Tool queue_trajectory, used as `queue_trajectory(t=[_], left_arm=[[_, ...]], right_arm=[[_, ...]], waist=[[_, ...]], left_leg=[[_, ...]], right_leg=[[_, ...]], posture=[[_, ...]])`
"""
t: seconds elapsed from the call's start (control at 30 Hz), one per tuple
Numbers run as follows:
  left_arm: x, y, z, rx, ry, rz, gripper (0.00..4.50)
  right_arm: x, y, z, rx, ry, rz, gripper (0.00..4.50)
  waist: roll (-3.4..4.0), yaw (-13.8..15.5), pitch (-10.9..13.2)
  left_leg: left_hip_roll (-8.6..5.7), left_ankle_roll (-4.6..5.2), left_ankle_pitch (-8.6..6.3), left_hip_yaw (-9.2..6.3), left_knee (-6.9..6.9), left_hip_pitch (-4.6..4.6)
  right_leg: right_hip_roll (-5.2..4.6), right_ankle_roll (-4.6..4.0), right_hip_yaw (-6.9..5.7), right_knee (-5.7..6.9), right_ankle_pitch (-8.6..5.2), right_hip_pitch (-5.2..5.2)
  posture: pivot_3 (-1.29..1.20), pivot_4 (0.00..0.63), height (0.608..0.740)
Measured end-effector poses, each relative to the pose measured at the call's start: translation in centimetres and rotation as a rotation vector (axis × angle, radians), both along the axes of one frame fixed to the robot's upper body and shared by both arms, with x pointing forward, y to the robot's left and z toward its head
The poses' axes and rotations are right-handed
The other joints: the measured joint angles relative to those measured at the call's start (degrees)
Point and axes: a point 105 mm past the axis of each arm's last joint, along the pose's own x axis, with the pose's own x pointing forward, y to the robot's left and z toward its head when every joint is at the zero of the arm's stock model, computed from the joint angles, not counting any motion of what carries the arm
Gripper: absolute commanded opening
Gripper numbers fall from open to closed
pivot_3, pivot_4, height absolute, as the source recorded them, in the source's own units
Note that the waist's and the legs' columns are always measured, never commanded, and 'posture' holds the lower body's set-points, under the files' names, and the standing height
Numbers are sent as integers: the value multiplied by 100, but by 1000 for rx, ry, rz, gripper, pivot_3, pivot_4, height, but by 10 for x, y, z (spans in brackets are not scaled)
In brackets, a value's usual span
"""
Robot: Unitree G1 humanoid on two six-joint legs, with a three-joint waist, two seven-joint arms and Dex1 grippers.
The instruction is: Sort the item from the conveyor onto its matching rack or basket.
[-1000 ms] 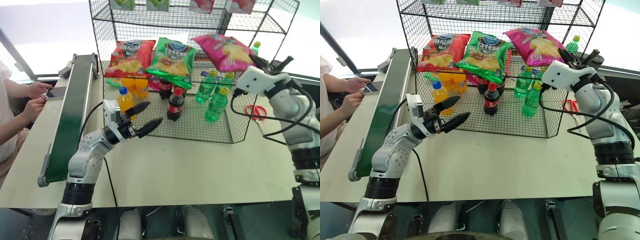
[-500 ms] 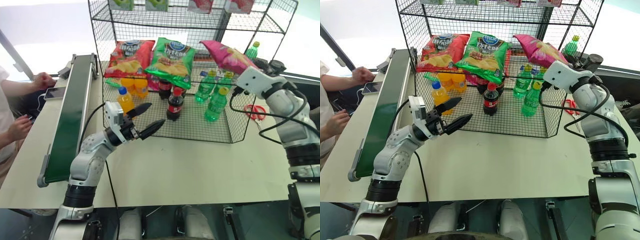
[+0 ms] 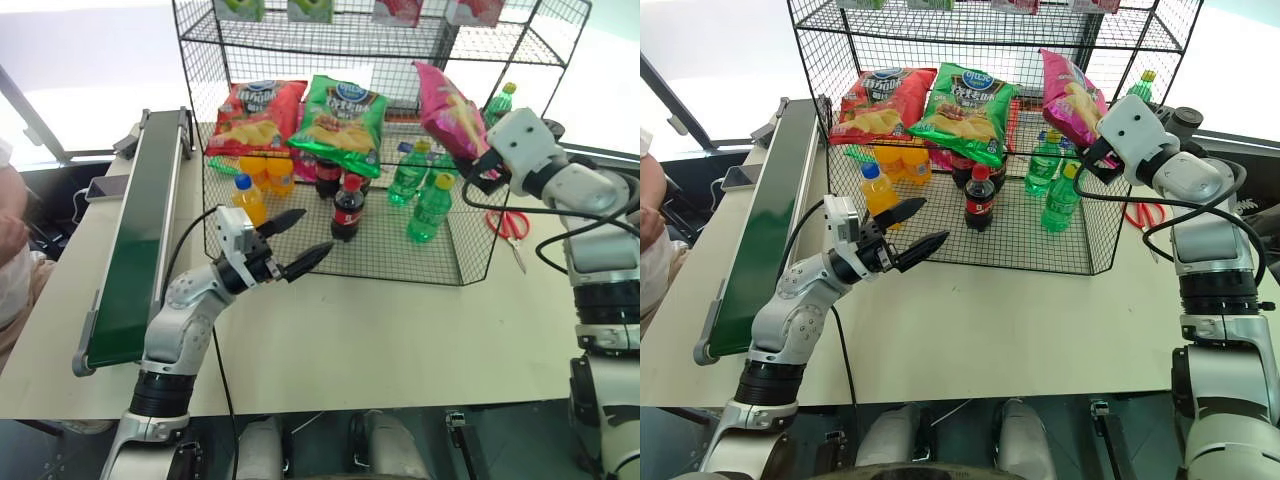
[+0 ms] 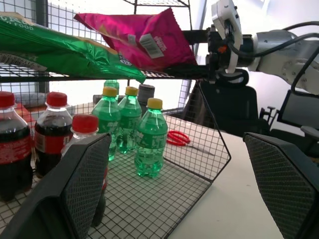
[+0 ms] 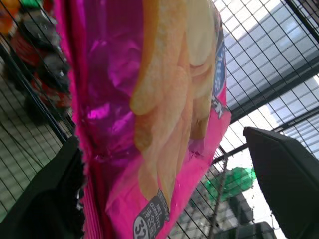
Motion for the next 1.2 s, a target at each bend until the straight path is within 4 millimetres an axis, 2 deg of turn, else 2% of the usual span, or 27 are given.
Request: queue_trajectory(t=[0.17, 0.3, 0.43, 0.6, 0.77, 0.9, 1.0, 1.1, 1.2], left_arm=[[0, -1, -1, 8, -2, -2, 4500], [0, 0, -2, 22, -4, 4, 4500], [0, 1, -1, 28, -16, 10, 4500], [0, 0, -1, 30, -18, 8, 4500], [0, 2, -2, 42, -19, 12, 4500], [-2, 4, -5, 49, -12, 16, 4500], [-3, 6, -5, 60, -14, 20, 4500], [-4, 8, -4, 75, -22, 23, 4500], [-4, 16, -6, 100, -21, 44, 4500]], right_arm=[[-8, 9, 4, 40, -19, 58, 4480], [-15, 14, -2, 55, -10, 102, 4480], [-16, 13, -6, 50, -7, 100, 2722], [-13, 3, -14, -22, -27, 42, 87], [-10, -10, -15, -140, -66, -3, 32], [-5, -10, -9, -216, -130, -24, 32], [-5, -5, -12, -232, -124, 1, 32], [-7, -2, -18, -210, -91, 33, 888], [-12, -2, -20, -156, -62, 58, 2361]], waist=[[0, 35, 0], [0, 51, 0], [0, 49, 0], [0, 48, 0], [0, 45, 0], [0, 15, 0], [0, 14, 0], [0, 17, 0], [1, 20, 0]], left_leg=[[-2, 15, -9, 1, 1, -2], [-3, 16, -9, 2, 1, -2], [-2, 16, -9, 2, 1, -1], [-3, 13, -7, 3, 1, 0], [-3, 5, -3, 5, 1, 0], [-1, 4, -2, 4, 1, 1], [-1, 3, -2, 4, 1, 1], [0, 3, -2, 4, 1, 1], [0, 3, -2, 2, 1, 0]], right_leg=[[-2, 0, 0, -2, 0, 1], [-3, 0, 0, -3, 0, 1], [-2, 0, 0, -1, 0, 1], [-2, 0, 0, -1, 0, 0], [-2, 0, 0, -1, 0, 0], [-1, 0, 1, 0, 0, 0], [-1, 0, 1, 0, 0, 0], [-1, 0, 1, 0, 0, 0], [-1, 0, 0, -1, 0, 0]], posture=[[0, 150, 740], [0, 150, 740], [0, 150, 740], [0, 150, 740], [0, 150, 740], [0, 150, 740], [0, 150, 740], [0, 150, 740], [0, 150, 740]])
